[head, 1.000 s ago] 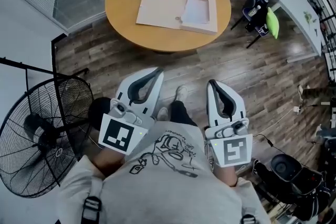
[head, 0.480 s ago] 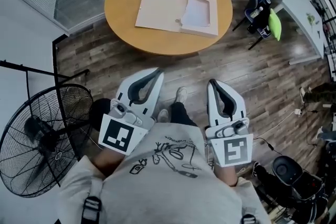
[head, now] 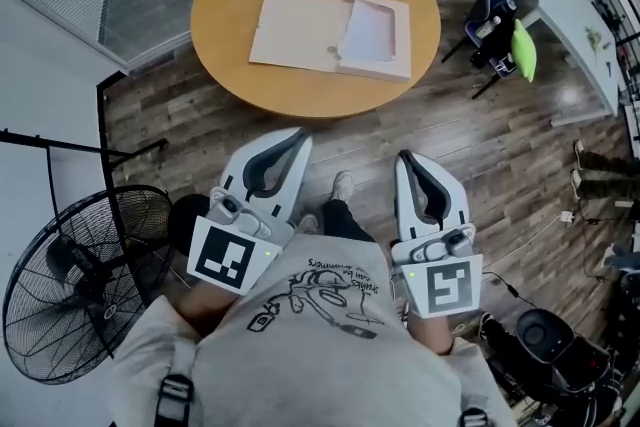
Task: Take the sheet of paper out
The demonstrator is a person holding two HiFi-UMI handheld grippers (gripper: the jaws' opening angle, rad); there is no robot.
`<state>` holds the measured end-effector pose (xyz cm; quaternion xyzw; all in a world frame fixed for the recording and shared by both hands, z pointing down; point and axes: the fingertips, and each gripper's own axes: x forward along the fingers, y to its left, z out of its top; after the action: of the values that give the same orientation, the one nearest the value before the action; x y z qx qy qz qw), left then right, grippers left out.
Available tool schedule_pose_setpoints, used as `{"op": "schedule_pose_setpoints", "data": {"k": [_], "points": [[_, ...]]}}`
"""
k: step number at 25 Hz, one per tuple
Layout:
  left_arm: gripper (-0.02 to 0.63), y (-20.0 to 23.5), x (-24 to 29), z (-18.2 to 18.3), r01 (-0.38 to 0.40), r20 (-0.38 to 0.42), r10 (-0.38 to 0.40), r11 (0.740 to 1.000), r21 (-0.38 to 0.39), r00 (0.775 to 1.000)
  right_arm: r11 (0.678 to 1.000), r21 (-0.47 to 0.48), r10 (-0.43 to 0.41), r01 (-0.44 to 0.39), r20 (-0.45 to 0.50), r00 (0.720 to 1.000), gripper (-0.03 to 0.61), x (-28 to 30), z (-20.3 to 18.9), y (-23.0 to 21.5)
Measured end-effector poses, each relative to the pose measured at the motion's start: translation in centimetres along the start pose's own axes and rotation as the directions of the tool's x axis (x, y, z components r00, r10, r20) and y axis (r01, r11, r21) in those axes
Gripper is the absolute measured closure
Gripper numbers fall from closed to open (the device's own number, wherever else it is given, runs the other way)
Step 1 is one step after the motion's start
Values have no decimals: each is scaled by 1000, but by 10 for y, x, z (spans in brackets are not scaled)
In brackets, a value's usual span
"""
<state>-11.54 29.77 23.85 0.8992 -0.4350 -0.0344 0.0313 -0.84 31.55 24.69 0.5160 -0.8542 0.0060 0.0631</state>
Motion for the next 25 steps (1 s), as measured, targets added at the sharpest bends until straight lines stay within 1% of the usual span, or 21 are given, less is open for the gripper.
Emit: {"op": "schedule_pose_setpoints", "data": {"k": [16,25], "points": [[592,21,67,2,-12,-12,12,1000,7,1000,1000,4,21,-21,6,1000,571,48,4,-53],[592,25,115,4,-19,-19,19,1000,15,1000,999,10,33,-33,12,999,571,70,6,-95]]}}
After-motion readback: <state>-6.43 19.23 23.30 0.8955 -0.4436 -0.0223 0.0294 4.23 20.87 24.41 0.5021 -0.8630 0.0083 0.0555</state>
